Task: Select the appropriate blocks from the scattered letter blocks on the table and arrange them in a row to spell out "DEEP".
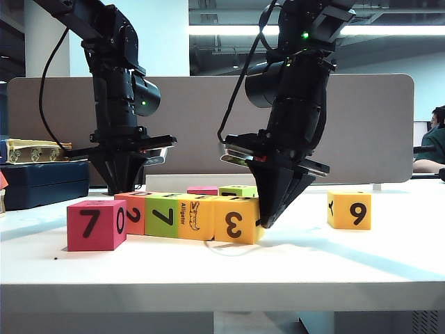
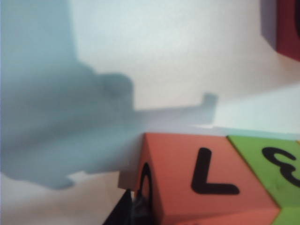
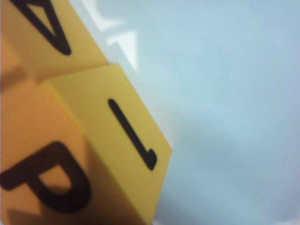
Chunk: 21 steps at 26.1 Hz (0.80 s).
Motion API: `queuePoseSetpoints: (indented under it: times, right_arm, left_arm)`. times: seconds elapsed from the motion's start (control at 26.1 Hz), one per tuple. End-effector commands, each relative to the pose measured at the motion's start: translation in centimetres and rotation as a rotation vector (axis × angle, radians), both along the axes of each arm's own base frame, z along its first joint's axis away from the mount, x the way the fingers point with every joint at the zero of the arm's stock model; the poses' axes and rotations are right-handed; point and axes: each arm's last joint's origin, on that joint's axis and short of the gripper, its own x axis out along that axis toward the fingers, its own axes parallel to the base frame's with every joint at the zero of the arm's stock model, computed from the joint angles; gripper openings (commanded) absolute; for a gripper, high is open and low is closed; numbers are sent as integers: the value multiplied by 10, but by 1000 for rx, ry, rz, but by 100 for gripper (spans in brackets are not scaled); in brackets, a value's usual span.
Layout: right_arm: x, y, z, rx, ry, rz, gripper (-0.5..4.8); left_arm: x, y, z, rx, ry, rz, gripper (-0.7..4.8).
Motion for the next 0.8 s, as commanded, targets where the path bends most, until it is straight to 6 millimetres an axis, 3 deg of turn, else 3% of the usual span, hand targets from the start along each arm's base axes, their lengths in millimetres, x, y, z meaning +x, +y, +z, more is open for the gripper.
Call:
queuePoseSetpoints:
  times: [0.04, 0.54, 0.8]
  right_arm:
    - [3, 2, 4, 10, -45, 0, -1]
    - [9, 1, 5, -32, -129, -17, -1]
    - [15, -2, 8, -72, -183, -41, -1]
  left_arm:
    - [-2, -4, 3, -14, 6, 29, -4]
    - [-8, -20, 3, -10, 18, 74, -4]
    - [-15, -39, 3, -29, 28, 40, -4]
